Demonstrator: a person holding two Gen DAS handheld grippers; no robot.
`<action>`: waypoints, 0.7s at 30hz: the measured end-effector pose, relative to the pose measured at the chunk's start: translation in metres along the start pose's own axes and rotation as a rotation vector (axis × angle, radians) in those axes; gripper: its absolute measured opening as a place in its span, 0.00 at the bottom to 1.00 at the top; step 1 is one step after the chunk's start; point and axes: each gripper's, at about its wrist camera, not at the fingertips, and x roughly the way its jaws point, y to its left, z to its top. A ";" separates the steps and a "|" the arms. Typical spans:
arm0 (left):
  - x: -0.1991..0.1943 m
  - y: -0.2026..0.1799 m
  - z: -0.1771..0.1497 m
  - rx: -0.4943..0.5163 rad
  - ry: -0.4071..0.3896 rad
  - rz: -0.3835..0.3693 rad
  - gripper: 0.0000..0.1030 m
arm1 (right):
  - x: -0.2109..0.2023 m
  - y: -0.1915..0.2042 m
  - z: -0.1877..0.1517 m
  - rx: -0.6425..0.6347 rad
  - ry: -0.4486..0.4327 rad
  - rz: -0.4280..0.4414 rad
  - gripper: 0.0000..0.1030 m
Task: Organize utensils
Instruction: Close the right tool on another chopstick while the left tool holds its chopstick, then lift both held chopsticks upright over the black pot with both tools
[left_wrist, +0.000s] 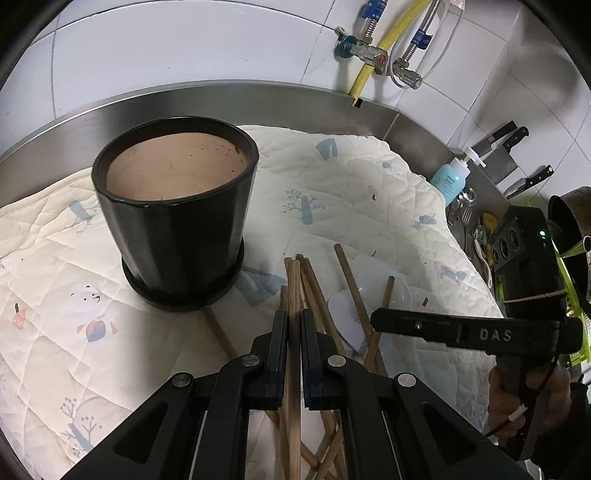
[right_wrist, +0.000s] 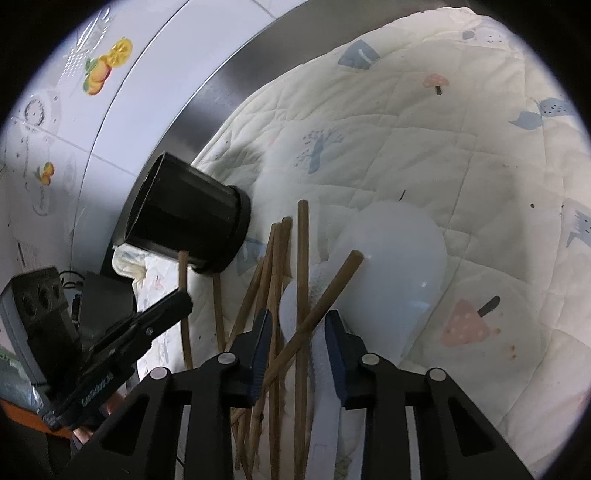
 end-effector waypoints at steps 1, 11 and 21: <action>-0.001 0.001 -0.001 -0.003 -0.002 0.000 0.06 | 0.000 -0.002 0.001 0.018 -0.002 -0.002 0.23; -0.013 0.005 -0.005 -0.024 -0.026 0.004 0.06 | -0.003 -0.003 -0.002 0.015 -0.027 0.009 0.13; -0.069 0.006 0.000 -0.052 -0.135 0.019 0.06 | -0.036 0.047 -0.005 -0.205 -0.101 0.059 0.11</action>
